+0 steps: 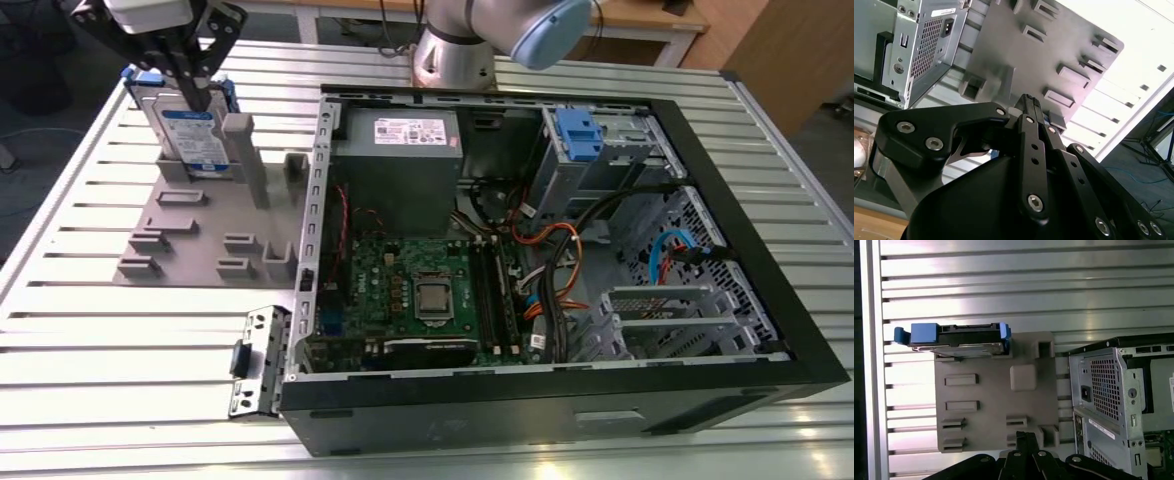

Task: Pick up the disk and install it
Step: 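Reach for the disk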

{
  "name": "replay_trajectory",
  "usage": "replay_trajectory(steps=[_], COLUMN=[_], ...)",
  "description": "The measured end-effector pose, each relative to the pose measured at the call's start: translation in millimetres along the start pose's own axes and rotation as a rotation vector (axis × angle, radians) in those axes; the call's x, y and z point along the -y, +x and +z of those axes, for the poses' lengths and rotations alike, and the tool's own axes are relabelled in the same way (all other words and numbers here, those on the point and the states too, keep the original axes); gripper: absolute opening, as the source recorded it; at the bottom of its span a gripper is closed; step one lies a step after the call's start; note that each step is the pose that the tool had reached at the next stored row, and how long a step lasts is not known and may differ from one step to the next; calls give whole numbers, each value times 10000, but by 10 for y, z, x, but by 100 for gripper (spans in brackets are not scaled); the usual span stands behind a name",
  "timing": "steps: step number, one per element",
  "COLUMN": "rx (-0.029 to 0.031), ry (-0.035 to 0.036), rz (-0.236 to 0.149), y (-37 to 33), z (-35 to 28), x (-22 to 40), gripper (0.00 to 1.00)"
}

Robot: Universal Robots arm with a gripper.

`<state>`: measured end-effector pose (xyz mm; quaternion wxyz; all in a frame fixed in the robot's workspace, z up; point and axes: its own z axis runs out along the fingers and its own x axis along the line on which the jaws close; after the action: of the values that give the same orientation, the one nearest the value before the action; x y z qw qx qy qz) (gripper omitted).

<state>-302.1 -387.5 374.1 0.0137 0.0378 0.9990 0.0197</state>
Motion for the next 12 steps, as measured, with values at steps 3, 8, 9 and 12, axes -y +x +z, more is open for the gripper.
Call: replay_trajectory(steps=[3, 8, 9, 12], rx=[0, 0, -1, 0], ry=[0, 0, 1, 0], rz=[-1, -1, -1, 0], y=[22, 50, 55, 70], z=[4, 12, 14, 20], x=[-17, -58, -70, -113], gripper=[10, 10, 10, 10])
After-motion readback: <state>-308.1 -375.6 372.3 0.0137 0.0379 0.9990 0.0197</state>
